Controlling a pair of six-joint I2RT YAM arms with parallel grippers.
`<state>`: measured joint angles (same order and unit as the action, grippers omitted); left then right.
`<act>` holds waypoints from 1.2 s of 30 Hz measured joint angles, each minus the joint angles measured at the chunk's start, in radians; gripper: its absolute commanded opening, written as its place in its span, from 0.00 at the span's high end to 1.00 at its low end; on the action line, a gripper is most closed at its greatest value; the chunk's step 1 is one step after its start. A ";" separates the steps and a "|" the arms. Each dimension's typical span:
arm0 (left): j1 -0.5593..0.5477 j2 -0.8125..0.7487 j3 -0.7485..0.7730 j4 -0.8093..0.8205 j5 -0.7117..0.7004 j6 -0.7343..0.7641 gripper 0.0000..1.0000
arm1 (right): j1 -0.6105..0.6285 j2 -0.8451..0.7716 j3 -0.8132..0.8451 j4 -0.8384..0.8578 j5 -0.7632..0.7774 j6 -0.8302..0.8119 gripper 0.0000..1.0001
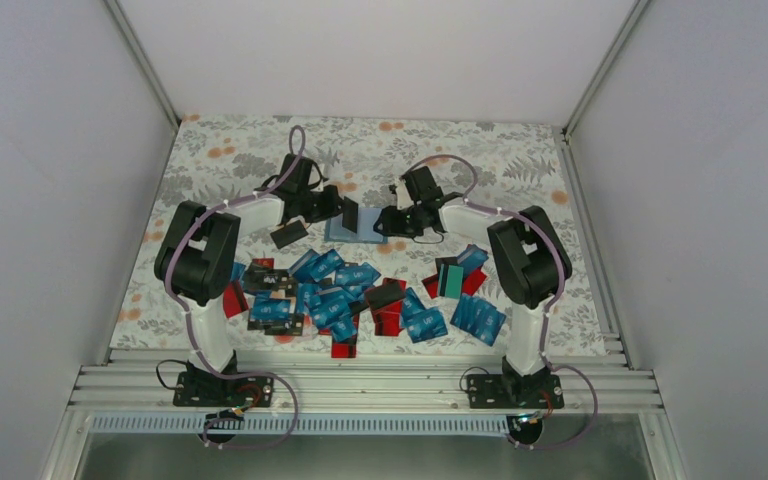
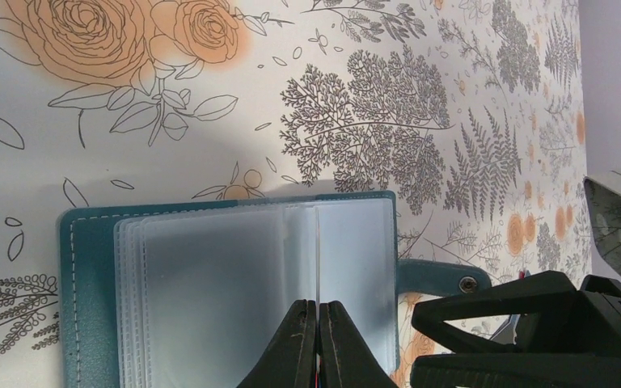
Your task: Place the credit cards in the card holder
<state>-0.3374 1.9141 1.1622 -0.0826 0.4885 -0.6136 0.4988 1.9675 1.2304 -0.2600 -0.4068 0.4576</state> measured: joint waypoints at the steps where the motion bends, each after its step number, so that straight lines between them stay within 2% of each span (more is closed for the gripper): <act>1: 0.000 0.000 0.000 0.001 0.000 0.000 0.98 | 0.000 0.000 0.003 0.000 0.003 -0.001 0.59; 16: 0.000 0.044 0.001 0.084 0.000 -0.026 0.98 | -0.003 0.000 -0.020 0.010 0.075 -0.002 0.61; 36: 0.000 0.055 -0.048 0.156 -0.002 -0.054 0.98 | -0.003 0.006 -0.040 0.036 0.069 0.003 0.63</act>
<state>-0.3374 1.9686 1.1137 0.0734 0.4870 -0.6678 0.4961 1.9736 1.1900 -0.2241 -0.3382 0.4603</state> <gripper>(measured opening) 0.026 0.370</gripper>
